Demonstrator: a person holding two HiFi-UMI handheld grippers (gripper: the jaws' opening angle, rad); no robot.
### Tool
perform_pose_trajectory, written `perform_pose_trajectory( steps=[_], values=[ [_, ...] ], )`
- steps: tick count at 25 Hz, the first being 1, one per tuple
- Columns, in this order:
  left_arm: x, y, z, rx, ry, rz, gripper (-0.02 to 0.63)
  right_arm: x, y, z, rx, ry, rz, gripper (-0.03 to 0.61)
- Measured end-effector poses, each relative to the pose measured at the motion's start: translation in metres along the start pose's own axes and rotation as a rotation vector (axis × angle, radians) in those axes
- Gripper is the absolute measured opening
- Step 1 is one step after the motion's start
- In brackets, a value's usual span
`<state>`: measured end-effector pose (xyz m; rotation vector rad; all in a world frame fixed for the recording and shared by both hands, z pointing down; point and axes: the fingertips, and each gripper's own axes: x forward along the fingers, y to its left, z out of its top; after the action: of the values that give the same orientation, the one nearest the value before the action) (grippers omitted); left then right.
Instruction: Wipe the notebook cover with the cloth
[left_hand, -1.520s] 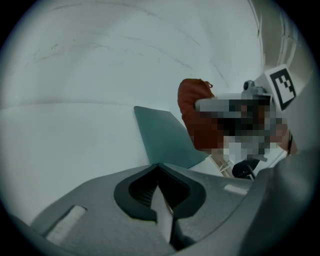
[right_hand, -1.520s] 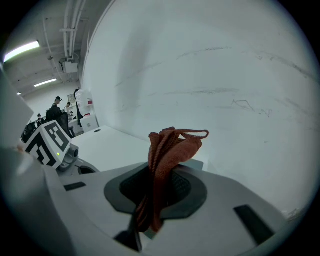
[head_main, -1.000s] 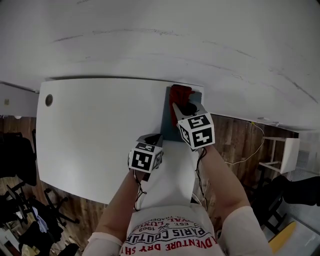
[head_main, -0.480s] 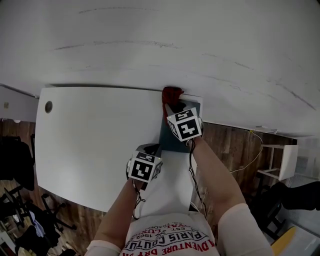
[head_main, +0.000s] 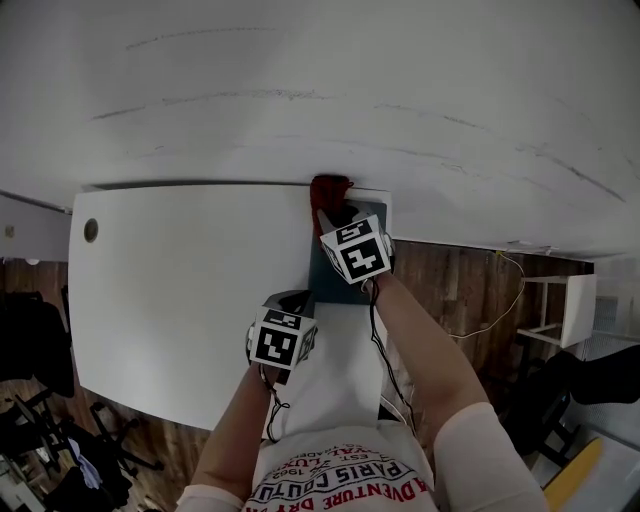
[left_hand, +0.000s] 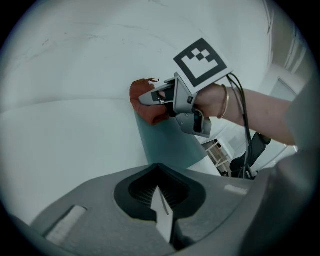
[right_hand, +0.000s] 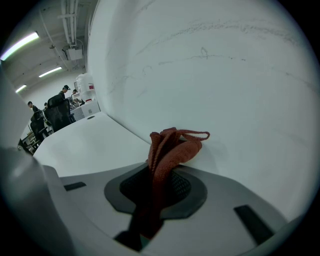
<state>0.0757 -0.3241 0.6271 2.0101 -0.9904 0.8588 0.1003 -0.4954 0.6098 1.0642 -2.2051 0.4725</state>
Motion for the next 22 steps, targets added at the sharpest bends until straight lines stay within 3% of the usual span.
perform_pose_trajectory(
  steps=[4, 10, 15, 22],
  values=[
    [0.002, 0.0, 0.0, 0.011, 0.004, 0.001, 0.009, -0.008, -0.01, -0.006, 0.018, 0.004, -0.007, 0.081],
    [0.003, 0.001, -0.001, -0.069, -0.005, -0.045, 0.009, -0.025, -0.039, -0.024, 0.053, 0.008, -0.032, 0.084],
    [0.004, 0.0, -0.001, -0.011, 0.01, -0.015, 0.009, -0.041, -0.063, -0.037, 0.073, 0.013, -0.068, 0.086],
    [0.004, 0.001, -0.001, -0.037, 0.004, -0.038, 0.009, -0.061, -0.087, -0.055, 0.089, 0.029, -0.145, 0.086]
  ],
)
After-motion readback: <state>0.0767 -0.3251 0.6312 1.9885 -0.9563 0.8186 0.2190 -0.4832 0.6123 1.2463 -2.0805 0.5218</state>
